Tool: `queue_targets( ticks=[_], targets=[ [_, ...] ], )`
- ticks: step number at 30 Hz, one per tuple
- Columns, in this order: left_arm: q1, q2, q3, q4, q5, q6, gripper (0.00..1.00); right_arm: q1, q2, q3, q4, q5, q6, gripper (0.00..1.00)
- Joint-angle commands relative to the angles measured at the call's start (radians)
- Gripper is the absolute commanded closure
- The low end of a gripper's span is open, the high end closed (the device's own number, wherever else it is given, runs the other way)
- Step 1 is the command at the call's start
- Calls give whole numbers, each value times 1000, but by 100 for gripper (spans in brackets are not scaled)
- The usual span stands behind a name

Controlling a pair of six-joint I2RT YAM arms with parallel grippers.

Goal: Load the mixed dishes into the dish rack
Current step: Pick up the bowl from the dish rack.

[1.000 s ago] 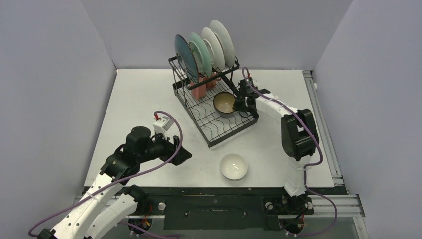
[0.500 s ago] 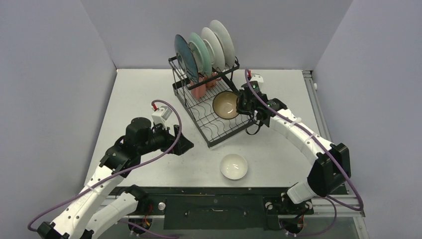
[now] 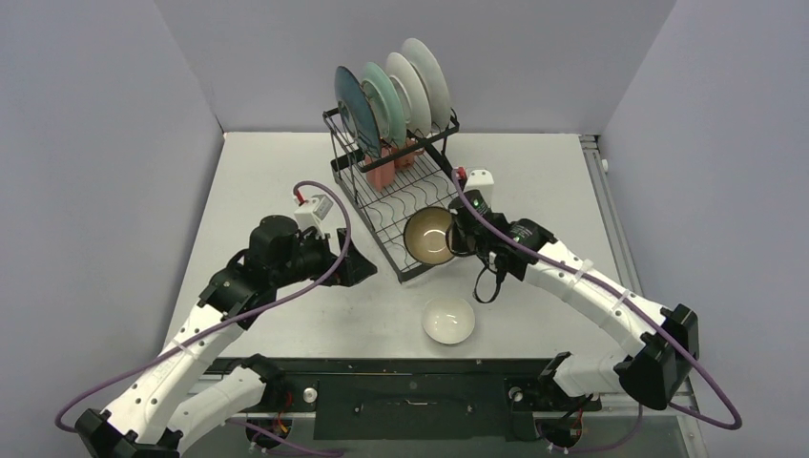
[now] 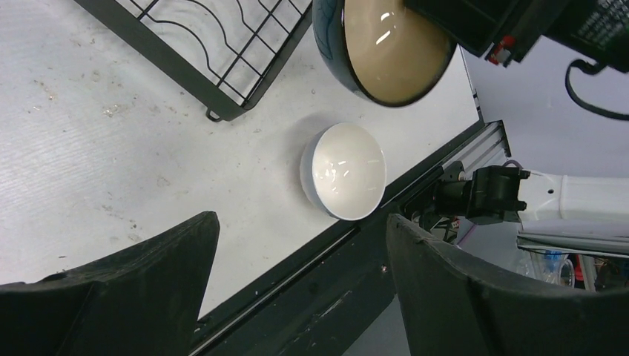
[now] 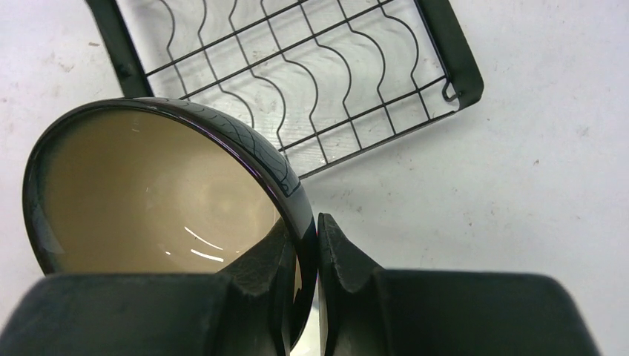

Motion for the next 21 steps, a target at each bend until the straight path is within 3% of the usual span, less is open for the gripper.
queue_targets(
  ticks=[1, 10, 21],
  targets=[
    [-27, 15, 42, 76, -34, -62, 20, 92, -80, 37, 38, 139, 10, 100],
    [-133, 75, 61, 94, -162, -120, 21, 256, -85, 43, 12, 248, 44, 100],
    [-157, 129, 37, 134, -218, -169, 27, 387, -71, 96, -35, 331, 73, 100]
  ],
)
